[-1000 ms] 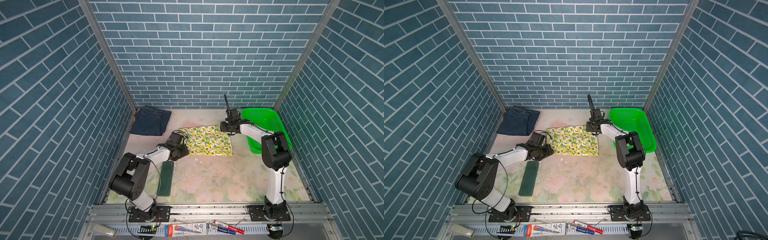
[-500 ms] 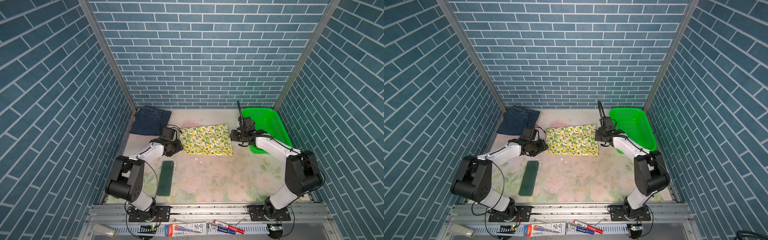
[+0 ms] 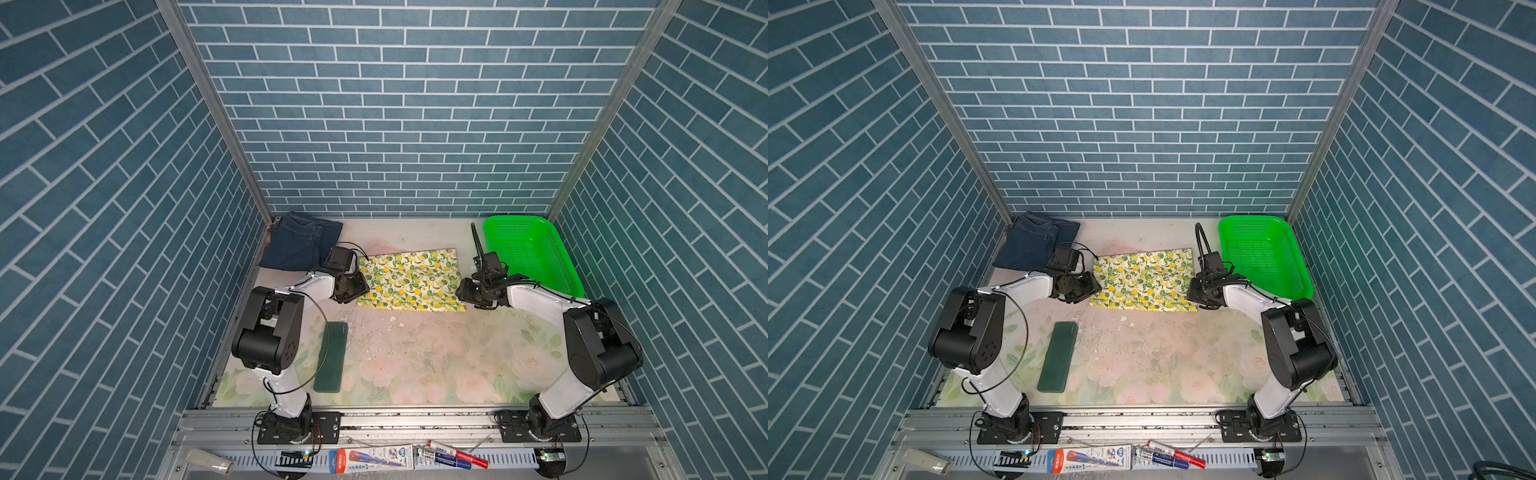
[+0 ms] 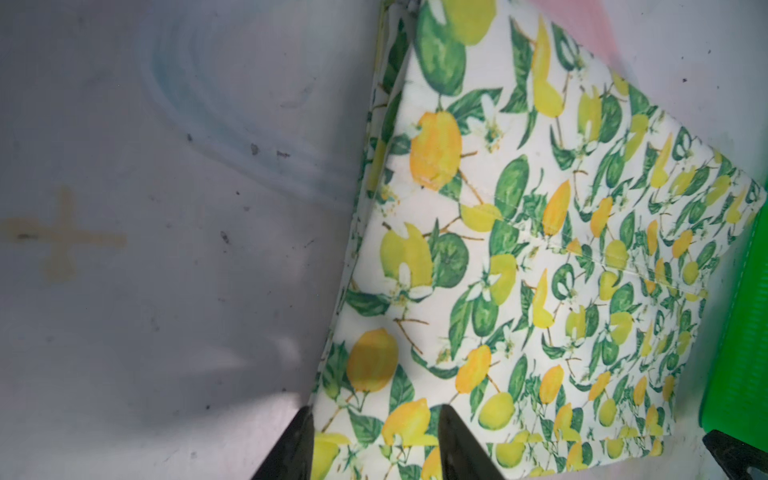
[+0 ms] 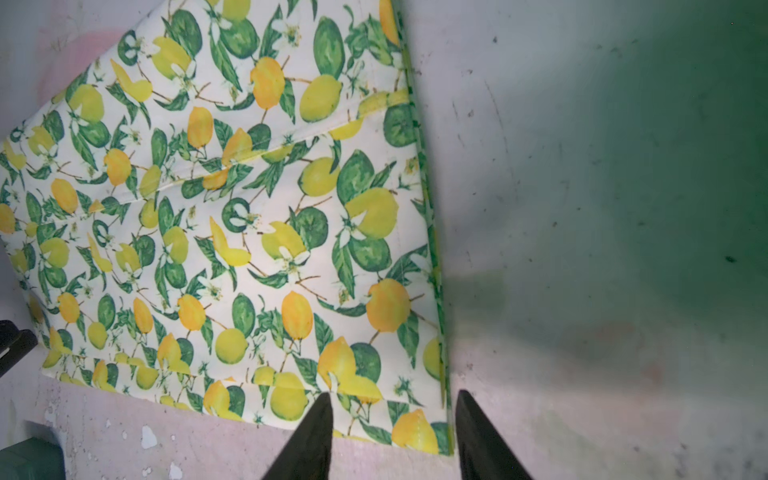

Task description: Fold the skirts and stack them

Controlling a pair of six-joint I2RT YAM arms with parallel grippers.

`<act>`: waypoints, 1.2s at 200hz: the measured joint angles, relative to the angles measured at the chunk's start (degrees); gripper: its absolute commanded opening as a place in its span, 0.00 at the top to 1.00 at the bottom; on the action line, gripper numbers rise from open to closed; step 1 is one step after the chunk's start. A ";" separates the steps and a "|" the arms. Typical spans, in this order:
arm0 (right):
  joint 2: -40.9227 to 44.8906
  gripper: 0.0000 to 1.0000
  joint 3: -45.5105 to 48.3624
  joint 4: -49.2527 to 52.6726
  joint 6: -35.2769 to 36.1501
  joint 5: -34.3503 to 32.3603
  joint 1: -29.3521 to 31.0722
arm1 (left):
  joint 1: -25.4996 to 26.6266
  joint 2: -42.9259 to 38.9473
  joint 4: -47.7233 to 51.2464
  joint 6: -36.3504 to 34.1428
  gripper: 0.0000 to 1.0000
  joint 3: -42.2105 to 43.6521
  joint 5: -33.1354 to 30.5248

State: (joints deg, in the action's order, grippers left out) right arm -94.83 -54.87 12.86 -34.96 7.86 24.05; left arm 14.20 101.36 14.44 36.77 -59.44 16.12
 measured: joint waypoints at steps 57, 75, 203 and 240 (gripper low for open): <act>-2.16 0.56 0.00 -1.57 -0.83 0.63 0.28 | 0.00 0.00 0.48 -1.18 0.51 0.00 -1.09; -2.62 0.56 0.02 -1.66 -0.83 0.55 0.33 | -0.02 -0.13 1.46 -1.81 0.48 0.07 -2.12; -3.69 0.61 0.11 -2.08 -0.83 0.31 0.87 | -0.02 1.18 0.02 -1.38 0.71 0.31 -1.66; -3.69 0.68 0.31 -2.27 -0.81 0.02 0.87 | -0.02 1.29 -0.02 -1.20 0.87 0.31 -1.66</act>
State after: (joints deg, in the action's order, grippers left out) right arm -98.52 -54.57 10.59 -35.77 7.88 24.93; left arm 14.17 102.65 14.41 35.57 -59.13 14.46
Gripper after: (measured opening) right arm 0.345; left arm 0.150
